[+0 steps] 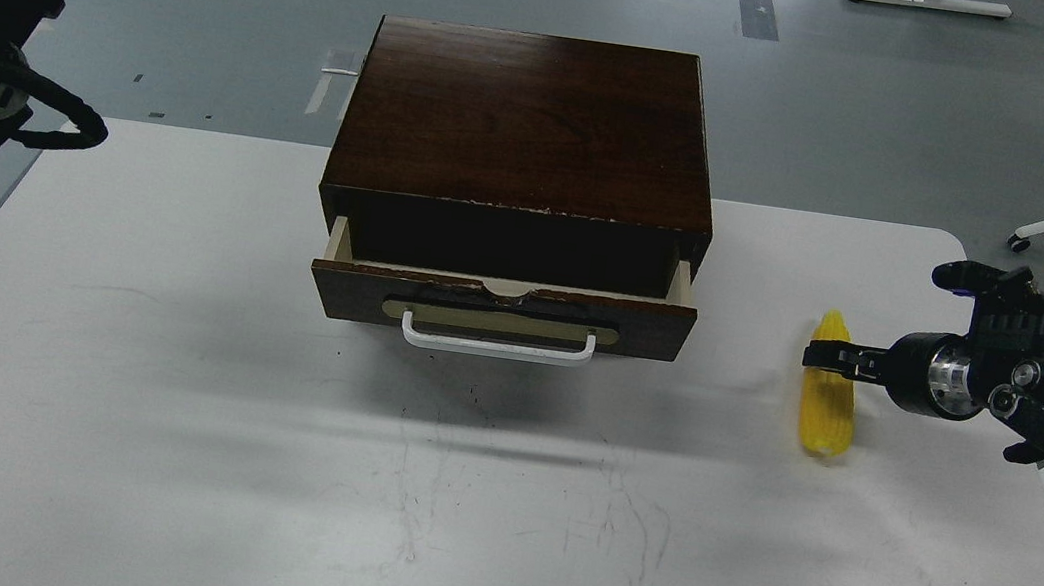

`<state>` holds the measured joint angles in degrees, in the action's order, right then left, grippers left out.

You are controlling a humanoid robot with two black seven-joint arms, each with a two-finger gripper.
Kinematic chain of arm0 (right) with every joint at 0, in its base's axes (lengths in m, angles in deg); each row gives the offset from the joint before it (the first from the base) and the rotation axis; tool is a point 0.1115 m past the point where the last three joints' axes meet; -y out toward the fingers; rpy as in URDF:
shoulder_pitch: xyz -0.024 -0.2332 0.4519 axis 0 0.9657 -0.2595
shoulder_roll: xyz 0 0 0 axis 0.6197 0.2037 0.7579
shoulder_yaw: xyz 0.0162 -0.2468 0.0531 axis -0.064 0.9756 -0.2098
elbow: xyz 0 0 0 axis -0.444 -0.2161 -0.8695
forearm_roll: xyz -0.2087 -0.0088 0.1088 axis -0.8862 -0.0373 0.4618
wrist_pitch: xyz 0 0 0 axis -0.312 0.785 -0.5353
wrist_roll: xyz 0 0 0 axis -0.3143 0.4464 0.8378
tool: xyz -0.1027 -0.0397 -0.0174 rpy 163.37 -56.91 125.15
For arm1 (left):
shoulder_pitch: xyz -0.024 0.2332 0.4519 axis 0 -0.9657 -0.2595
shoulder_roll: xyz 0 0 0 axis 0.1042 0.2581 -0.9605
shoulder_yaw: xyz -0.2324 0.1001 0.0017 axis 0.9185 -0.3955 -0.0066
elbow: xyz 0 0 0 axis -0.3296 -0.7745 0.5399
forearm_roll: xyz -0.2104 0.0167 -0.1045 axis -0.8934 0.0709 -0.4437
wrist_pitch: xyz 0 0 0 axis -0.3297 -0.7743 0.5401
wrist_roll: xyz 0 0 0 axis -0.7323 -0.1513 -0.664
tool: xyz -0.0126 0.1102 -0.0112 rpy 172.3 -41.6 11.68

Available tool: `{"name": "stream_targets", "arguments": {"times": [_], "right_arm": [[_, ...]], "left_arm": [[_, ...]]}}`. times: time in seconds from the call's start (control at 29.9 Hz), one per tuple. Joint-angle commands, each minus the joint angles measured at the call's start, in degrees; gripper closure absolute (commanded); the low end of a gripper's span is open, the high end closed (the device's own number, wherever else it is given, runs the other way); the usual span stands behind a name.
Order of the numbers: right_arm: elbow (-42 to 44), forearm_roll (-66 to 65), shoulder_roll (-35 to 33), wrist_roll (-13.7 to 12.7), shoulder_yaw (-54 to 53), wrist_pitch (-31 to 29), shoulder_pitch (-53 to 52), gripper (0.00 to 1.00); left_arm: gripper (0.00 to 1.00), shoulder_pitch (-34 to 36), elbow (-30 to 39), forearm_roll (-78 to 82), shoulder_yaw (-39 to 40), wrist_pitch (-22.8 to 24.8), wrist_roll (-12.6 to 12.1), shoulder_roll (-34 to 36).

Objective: Put corn in drawer with both arms
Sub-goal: 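Grasp the corn cob with the right gripper and lift it, then carry the corn over the box and lower it into the drawer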

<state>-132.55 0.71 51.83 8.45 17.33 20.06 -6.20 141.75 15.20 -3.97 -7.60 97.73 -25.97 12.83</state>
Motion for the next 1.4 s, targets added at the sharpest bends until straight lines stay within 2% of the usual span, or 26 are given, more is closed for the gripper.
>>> {"name": "stream_targets", "arguments": {"times": [0.0,0.03,0.1,0.17,0.2,0.33,0.5,0.64,0.84,1.04,1.14,1.24,1.37], "right_arm": [[-0.1,0.0,0.0,0.0,0.0,-0.1,0.1,0.44],[0.0,0.0,0.0,0.0,0.0,-0.1,0.1,0.45],[0.0,0.0,-0.1,0.0,0.0,-0.1,0.1,0.56],[-0.3,0.0,-0.6,0.0,0.0,-0.1,0.0,0.73],[-0.3,0.0,-0.8,0.0,0.0,-0.1,-0.1,0.76],[-0.4,0.1,-1.1,0.0,0.0,-0.2,-0.5,1.0],[-3.6,0.0,-4.6,0.0,0.0,-0.3,-3.3,1.0],[-12.3,-0.1,-13.0,-0.2,0.0,-0.4,-12.4,1.0],[-17.0,-0.4,-17.2,0.1,0.1,-0.5,-24.4,1.0],[-23.2,-2.5,-17.1,0.1,0.2,-0.5,-33.9,1.0],[-25.4,-7.8,-16.6,0.1,0.2,-0.6,-38.0,1.0],[-27.5,-16.9,-12.5,0.3,0.2,-0.6,-41.2,1.0],[-30.7,-23.5,-7.9,3.6,0.2,-0.6,-42.5,1.0]], "left_arm": [[0.02,0.0,0.0,0.1,0.0,0.0,0.0,-0.1],[0.02,0.0,0.0,0.1,0.0,0.0,0.0,-0.1],[0.02,0.0,0.0,0.1,0.0,0.0,0.0,-0.1],[0.02,0.0,0.0,0.2,0.0,0.0,0.0,-0.1],[0.02,0.1,0.0,0.2,0.0,0.0,0.0,-0.1],[0.02,0.2,0.0,0.2,0.0,0.0,0.0,-0.1],[0.02,0.3,0.1,0.3,0.0,0.0,-0.1,-0.1],[0.02,0.0,1.5,0.8,-1.4,0.0,-0.4,2.0],[0.02,0.2,3.3,1.1,-1.8,0.0,-0.2,3.9],[0.02,-0.1,3.0,1.1,-1.8,0.0,-0.3,3.9],[0.02,-0.2,3.0,1.0,-1.8,0.0,-0.3,3.8],[0.02,-0.2,3.0,1.0,-1.7,0.0,-0.3,3.9],[0.02,-0.1,3.0,1.0,-1.7,0.0,-0.3,4.0]]}}
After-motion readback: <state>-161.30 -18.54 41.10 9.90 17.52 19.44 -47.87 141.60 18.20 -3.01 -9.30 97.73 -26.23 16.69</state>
